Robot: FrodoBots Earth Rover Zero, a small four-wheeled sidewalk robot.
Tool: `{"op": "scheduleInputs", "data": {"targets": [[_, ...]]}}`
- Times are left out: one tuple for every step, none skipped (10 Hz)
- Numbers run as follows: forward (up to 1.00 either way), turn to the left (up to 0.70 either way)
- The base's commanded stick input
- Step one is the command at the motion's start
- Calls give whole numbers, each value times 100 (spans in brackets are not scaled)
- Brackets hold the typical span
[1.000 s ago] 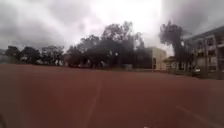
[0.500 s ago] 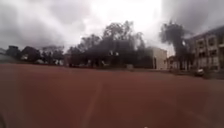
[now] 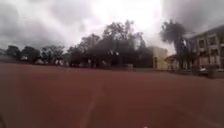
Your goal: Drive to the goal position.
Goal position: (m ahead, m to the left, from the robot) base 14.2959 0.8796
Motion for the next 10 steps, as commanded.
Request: {"op": "scheduleInputs", "data": {"targets": [[67, 0], [67, 0], [67, 0], [67, 0], [67, 0], [67, 0], [67, 0], [67, 0], [67, 0], [67, 0]]}}
